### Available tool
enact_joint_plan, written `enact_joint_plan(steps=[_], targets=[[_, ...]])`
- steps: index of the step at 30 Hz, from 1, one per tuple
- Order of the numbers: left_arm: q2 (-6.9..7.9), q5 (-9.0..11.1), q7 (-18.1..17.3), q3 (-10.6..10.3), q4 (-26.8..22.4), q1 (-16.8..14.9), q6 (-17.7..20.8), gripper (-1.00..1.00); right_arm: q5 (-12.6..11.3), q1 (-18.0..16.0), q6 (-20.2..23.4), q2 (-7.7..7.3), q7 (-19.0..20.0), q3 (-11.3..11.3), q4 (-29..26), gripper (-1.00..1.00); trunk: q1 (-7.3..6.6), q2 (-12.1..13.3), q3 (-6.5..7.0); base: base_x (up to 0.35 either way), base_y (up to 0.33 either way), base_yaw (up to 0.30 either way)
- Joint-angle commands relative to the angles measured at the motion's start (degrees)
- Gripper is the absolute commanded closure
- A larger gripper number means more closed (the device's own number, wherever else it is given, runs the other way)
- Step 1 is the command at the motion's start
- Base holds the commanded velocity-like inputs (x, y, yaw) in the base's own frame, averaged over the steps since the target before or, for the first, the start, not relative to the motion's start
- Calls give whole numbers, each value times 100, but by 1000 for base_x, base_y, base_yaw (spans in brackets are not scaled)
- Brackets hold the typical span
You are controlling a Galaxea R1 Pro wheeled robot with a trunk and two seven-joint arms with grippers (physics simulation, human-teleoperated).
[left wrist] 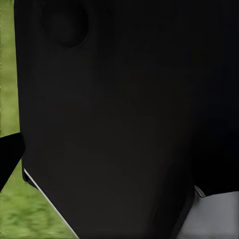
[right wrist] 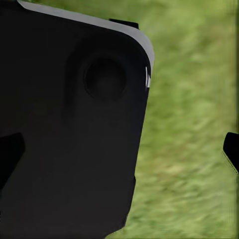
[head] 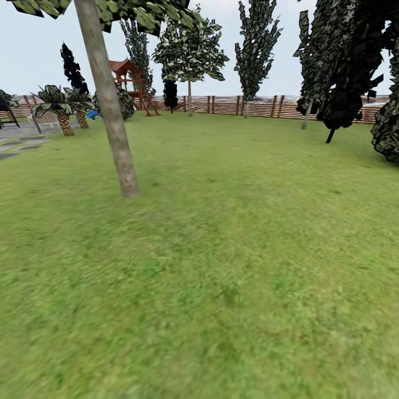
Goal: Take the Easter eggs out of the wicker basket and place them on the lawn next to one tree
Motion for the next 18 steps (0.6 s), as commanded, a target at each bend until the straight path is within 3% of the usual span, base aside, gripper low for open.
enact_joint_plan(steps=[1, 18], targets=[[-2, 37, -6, 36, 2, -3, -13, -100, 40, -3, -16, 1, -4, 3, 4, -100, 3, -2, -5, 339, 0, 0], [1, 38, -6, 36, 2, -3, -13, -100, -5, -4, -23, 27, -4, -29, 4, -100, 3, -2, -5, 339, 0, 0]])
